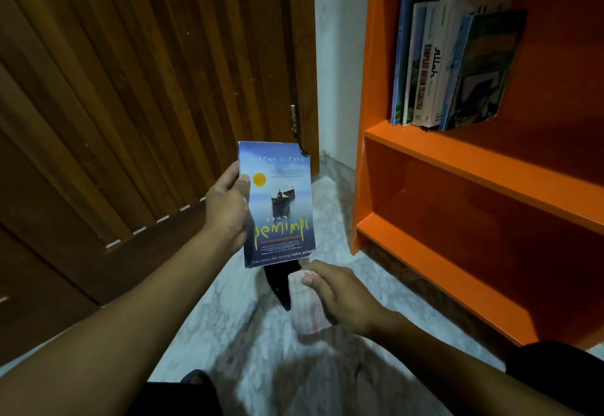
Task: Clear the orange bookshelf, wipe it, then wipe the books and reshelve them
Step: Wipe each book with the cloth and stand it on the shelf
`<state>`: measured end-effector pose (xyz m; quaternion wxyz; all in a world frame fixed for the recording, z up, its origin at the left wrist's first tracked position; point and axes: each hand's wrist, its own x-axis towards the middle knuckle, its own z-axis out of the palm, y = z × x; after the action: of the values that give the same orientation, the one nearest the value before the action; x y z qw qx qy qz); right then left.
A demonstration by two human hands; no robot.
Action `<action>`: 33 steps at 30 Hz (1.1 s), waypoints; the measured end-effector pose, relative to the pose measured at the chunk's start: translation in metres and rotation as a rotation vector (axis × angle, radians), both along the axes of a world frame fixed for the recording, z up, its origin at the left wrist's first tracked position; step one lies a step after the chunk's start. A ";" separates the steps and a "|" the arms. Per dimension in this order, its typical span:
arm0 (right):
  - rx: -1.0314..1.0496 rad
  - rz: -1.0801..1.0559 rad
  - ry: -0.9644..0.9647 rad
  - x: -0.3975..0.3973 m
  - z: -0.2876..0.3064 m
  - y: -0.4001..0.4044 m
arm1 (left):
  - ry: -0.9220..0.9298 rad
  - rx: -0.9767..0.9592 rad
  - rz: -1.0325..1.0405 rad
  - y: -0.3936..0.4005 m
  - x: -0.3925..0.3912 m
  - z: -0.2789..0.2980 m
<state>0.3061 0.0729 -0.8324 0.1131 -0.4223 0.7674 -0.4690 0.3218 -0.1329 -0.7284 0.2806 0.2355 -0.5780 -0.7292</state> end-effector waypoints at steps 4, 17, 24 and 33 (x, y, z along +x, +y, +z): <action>-0.100 -0.222 -0.284 -0.016 0.001 0.004 | -0.008 -0.060 -0.120 0.000 0.004 0.002; -0.402 -0.237 -0.444 -0.061 0.055 0.020 | 0.032 -0.466 -0.473 0.017 0.001 0.025; -0.379 -0.322 -0.286 -0.081 0.128 0.058 | -0.040 -0.455 -0.450 0.031 -0.029 0.033; -0.078 -0.385 -0.346 -0.127 0.159 0.110 | 0.076 -0.492 -0.292 0.085 -0.100 0.086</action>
<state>0.1792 0.1828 -0.6733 0.1350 -0.1861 0.7840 -0.5766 0.2221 -0.0475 -0.6421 0.2428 0.0469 -0.7545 -0.6079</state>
